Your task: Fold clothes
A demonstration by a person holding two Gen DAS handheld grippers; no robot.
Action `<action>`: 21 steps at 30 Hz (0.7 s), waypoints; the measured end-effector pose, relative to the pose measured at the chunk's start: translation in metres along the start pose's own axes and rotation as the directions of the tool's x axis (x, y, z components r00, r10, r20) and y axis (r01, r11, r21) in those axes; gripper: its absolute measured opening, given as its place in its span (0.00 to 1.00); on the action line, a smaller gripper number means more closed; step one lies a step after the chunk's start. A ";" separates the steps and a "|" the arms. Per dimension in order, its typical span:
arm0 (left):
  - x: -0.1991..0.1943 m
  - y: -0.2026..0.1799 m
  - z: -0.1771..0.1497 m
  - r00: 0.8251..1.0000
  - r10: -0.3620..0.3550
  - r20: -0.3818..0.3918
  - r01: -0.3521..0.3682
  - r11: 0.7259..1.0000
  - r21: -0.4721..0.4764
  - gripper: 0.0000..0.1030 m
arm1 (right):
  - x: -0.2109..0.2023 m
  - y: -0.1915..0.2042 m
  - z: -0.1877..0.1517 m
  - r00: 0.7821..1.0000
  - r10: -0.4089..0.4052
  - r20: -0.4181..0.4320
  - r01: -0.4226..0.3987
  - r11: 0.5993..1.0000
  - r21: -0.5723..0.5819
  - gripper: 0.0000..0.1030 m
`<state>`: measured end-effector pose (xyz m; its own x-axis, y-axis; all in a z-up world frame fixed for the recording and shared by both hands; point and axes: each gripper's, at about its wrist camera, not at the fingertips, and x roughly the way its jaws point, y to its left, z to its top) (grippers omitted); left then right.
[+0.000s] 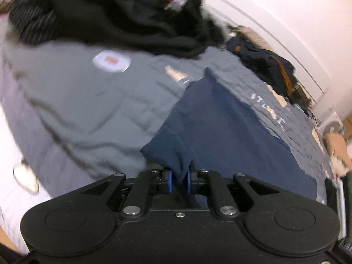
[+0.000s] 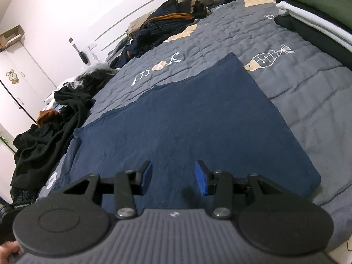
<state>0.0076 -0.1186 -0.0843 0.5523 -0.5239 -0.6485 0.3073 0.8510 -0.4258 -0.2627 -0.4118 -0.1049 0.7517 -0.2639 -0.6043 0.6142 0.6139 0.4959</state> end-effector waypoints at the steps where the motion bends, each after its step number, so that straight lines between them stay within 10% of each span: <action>1: -0.002 -0.007 -0.001 1.000 -0.002 0.014 0.001 0.999 0.037 0.11 | 0.000 0.000 0.000 1.000 0.000 -0.003 0.000 1.000 0.001 0.41; 21: 0.003 -0.141 -0.072 0.981 -0.193 0.031 0.152 0.853 0.499 0.10 | -0.031 -0.062 0.005 0.999 -0.040 -0.016 0.041 0.996 0.074 0.44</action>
<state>-0.0896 -0.2424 -0.0713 0.5064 -0.6771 -0.5339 0.7330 0.6641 -0.1470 -0.3224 -0.4451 -0.1141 0.7228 -0.2762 -0.6334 0.6604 0.5461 0.5155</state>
